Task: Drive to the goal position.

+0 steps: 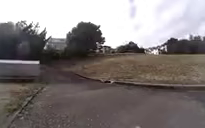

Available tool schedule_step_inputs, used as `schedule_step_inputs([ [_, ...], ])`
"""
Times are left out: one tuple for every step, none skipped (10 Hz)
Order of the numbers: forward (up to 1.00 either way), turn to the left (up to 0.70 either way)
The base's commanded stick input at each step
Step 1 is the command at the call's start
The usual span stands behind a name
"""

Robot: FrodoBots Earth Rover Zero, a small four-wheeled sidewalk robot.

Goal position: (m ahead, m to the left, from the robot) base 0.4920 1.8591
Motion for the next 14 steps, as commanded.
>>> schedule_step_inputs([
  [0.3,-0.75],
  [0.3,-0.75],
  [0.3,-0.75],
  [0.3,-0.75],
  [0.3,-0.75],
  [0.3,-0.75],
  [0.3,-0.75],
  [0.3,-0.75],
  [0.3,-0.75],
  [0.3,-0.75],
  [0.3,-0.75],
  [0.3,-0.75],
  [0.3,-0.75],
  [0.3,-0.75],
])
